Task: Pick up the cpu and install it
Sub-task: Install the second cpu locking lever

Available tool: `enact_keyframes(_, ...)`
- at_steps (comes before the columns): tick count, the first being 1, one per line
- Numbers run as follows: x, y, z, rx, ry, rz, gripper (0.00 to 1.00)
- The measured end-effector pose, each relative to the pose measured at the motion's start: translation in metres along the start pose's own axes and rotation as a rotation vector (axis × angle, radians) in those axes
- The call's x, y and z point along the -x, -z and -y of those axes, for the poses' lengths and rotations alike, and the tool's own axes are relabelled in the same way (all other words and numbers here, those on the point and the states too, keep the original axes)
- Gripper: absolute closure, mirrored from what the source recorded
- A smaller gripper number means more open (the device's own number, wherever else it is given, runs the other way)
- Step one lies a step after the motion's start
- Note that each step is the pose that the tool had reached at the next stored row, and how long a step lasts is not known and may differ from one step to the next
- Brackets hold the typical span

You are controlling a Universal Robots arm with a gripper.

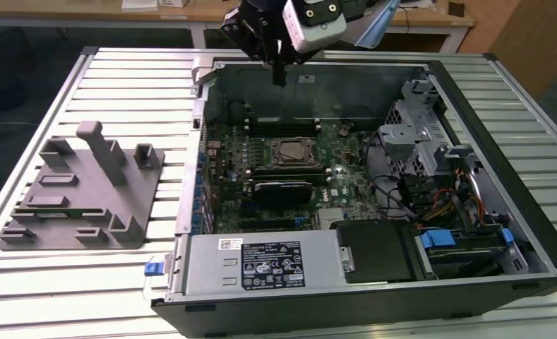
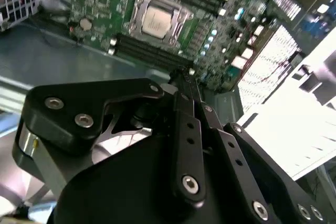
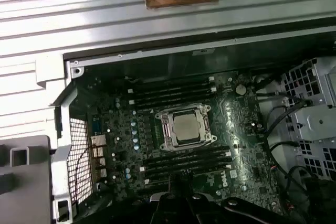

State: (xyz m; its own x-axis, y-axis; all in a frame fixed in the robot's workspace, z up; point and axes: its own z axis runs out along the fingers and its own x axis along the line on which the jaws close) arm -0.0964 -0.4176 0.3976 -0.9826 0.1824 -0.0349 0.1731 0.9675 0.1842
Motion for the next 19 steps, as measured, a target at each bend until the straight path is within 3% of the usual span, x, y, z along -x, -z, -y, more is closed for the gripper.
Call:
enact_keyframes(1,-0.0001,-0.0041,0.0008,-0.0159,-0.001,0.0032,0.89)
enact_keyframes(19,-0.0014,-0.0390,0.0072,-0.0173,-0.004,0.0038,0.89)
